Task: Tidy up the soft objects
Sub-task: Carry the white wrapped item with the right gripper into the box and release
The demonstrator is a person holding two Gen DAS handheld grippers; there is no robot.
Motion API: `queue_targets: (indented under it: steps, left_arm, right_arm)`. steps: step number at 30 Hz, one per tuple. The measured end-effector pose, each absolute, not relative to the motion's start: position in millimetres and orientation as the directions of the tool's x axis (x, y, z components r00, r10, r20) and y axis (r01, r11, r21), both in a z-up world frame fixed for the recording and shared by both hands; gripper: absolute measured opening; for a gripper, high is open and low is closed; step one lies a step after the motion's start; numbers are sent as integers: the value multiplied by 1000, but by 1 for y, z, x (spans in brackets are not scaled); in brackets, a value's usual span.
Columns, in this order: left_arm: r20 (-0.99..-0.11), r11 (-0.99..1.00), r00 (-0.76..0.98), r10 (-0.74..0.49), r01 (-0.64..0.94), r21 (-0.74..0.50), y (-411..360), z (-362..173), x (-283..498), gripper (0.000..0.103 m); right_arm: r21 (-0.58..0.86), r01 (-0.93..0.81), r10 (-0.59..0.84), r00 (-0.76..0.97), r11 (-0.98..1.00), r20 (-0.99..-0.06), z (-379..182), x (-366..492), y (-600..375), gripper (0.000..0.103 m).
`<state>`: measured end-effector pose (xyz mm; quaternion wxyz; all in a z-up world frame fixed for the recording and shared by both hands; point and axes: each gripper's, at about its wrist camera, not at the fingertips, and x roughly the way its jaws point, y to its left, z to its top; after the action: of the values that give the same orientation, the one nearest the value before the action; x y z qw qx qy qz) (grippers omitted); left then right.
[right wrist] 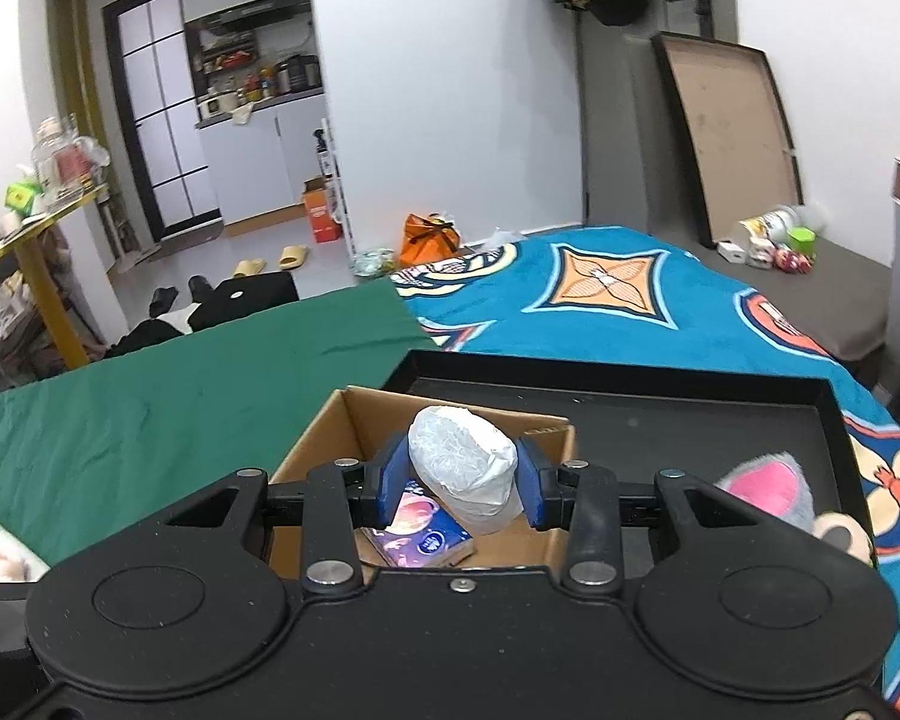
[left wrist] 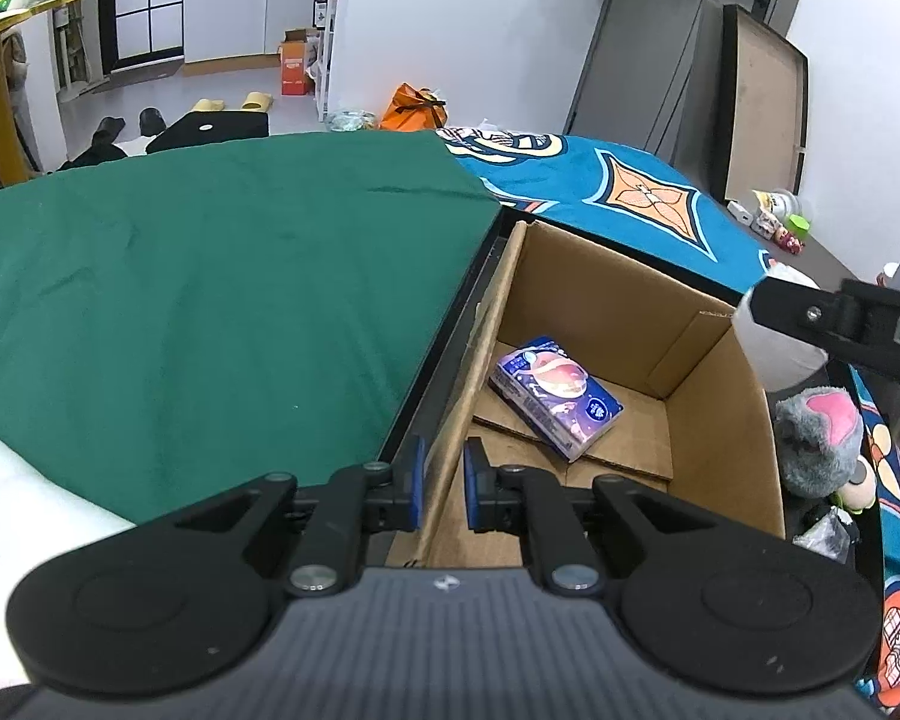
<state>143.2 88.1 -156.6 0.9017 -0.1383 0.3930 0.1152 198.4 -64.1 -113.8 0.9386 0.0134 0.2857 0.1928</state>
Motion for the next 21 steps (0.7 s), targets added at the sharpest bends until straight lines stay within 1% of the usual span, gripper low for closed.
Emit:
queue_targets:
  steps: [4, 6, 7, 8, 10, 13, 18, 21]
  left_arm:
    - [-741, 934, 666, 92, -314, -167, 89, -157, 142, 12]
    - [-741, 933, 665, 90, -316, -170, 89, -157, 142, 12]
    - [-741, 933, 665, 90, -317, -171, 89, -157, 142, 12]
    - [-741, 933, 665, 92, -318, -170, 89, -157, 142, 12]
    - [-742, 933, 664, 94, -319, -168, 88, -157, 142, 12]
    - [-742, 933, 663, 97, -321, -164, 88, -157, 143, 12]
    - [-743, 935, 661, 107, -321, -151, 85, -156, 144, 13]
    - [-743, 938, 660, 110, -315, -141, 83, -155, 144, 15]
  right_arm:
    - [108, -374, 372, 762, 921, -530, -117, 200, -57, 38]
    - [96, -379, 369, 758, 920, -537, -119, 202, -55, 44]
    - [76, -372, 352, 764, 925, -541, -121, 202, -55, 54]
    - [53, -363, 332, 772, 930, -543, -123, 202, -56, 57]
    - [31, -352, 313, 785, 936, -534, -125, 200, -59, 57]
    - [64, -352, 329, 775, 934, -540, -128, 199, -69, 58]
    - [94, -294, 295, 775, 951, -559, -131, 196, -90, 58]
    - [129, -254, 281, 769, 958, -574, -137, 193, -106, 58]
